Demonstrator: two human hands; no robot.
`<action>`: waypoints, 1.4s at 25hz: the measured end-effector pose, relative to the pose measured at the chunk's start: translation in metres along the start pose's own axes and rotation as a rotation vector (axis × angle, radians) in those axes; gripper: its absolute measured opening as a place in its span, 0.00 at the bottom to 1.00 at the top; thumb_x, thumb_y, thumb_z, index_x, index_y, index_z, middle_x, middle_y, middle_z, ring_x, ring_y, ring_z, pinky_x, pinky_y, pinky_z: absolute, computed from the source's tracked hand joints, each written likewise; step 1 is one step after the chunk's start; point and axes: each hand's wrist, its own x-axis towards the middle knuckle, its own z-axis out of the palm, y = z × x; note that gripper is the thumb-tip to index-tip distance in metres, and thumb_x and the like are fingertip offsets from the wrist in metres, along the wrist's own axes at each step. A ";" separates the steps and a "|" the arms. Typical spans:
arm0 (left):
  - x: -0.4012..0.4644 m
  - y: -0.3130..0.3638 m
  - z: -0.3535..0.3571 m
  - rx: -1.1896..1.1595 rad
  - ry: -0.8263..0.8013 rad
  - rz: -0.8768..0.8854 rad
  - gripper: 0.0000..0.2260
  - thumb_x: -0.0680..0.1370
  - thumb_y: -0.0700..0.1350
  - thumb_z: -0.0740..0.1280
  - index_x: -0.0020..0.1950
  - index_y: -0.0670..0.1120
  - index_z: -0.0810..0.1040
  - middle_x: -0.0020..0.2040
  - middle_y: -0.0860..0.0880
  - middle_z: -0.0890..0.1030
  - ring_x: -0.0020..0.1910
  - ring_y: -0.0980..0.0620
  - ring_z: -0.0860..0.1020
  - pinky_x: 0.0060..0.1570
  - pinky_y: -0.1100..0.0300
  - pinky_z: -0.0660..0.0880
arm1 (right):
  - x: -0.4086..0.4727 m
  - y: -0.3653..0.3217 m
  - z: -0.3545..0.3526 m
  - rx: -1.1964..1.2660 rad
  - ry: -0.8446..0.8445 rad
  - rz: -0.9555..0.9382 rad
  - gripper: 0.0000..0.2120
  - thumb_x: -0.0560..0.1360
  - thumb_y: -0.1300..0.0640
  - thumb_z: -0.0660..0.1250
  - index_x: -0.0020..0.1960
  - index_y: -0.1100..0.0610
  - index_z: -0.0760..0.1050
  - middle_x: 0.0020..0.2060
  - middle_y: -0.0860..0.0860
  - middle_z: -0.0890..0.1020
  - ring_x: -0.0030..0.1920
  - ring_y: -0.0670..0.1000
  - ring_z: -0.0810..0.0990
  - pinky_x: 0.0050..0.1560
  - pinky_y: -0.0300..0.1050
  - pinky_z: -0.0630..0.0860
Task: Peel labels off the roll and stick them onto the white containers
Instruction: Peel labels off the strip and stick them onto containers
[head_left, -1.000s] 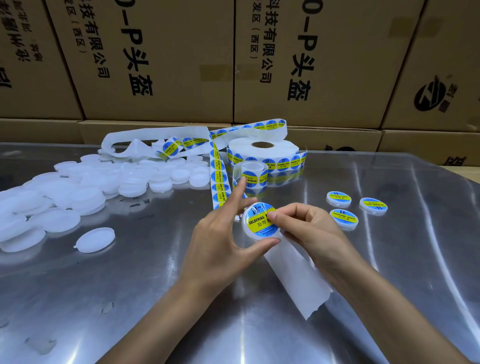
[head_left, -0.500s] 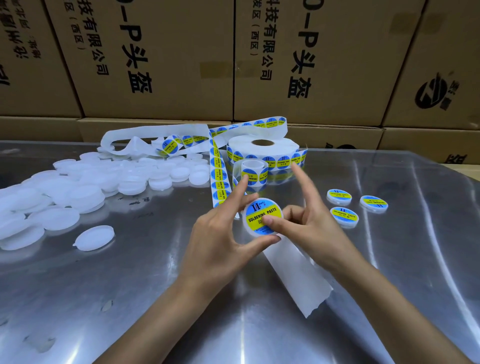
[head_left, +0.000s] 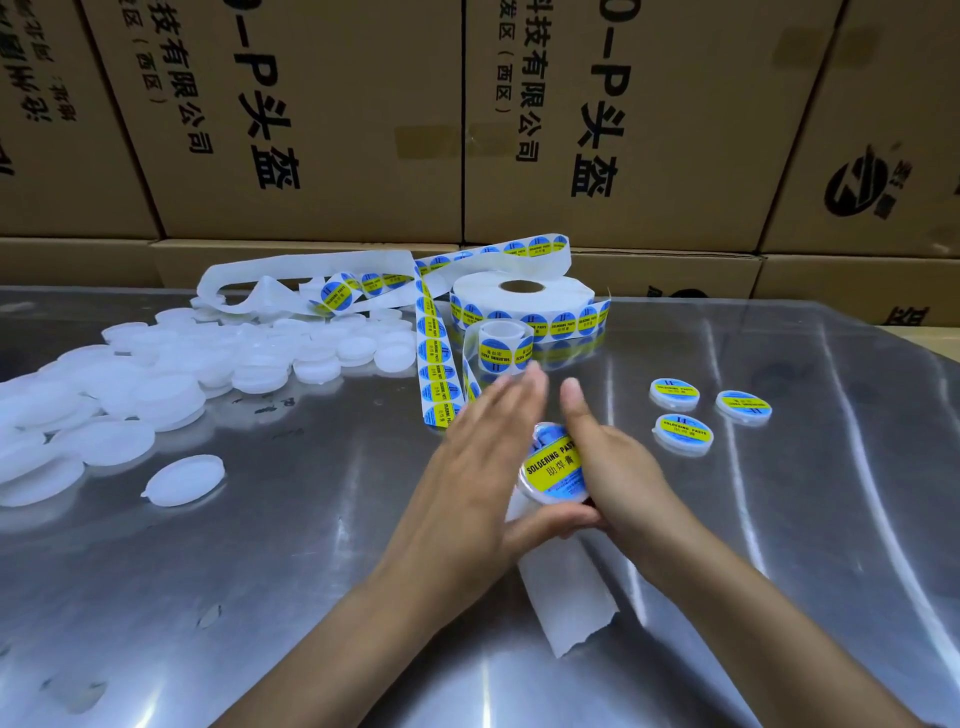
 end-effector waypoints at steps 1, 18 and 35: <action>0.001 0.001 0.002 0.105 -0.010 0.069 0.33 0.74 0.61 0.62 0.73 0.44 0.62 0.73 0.51 0.64 0.74 0.50 0.60 0.71 0.51 0.61 | 0.001 0.002 0.000 0.063 0.029 0.039 0.32 0.73 0.32 0.54 0.27 0.53 0.81 0.28 0.51 0.83 0.29 0.49 0.83 0.26 0.41 0.76; 0.003 -0.007 -0.010 0.192 0.312 0.169 0.04 0.74 0.43 0.70 0.44 0.47 0.85 0.42 0.51 0.83 0.35 0.48 0.74 0.37 0.56 0.72 | 0.010 0.007 -0.012 0.280 0.044 0.077 0.19 0.77 0.44 0.61 0.33 0.54 0.73 0.19 0.47 0.68 0.18 0.44 0.61 0.27 0.38 0.65; -0.028 -0.111 -0.051 0.547 -0.386 -1.019 0.35 0.76 0.68 0.53 0.74 0.45 0.61 0.74 0.41 0.61 0.72 0.39 0.60 0.68 0.48 0.62 | 0.041 0.037 -0.050 -0.788 0.259 -0.055 0.18 0.77 0.50 0.62 0.65 0.55 0.72 0.60 0.53 0.75 0.58 0.55 0.75 0.56 0.48 0.72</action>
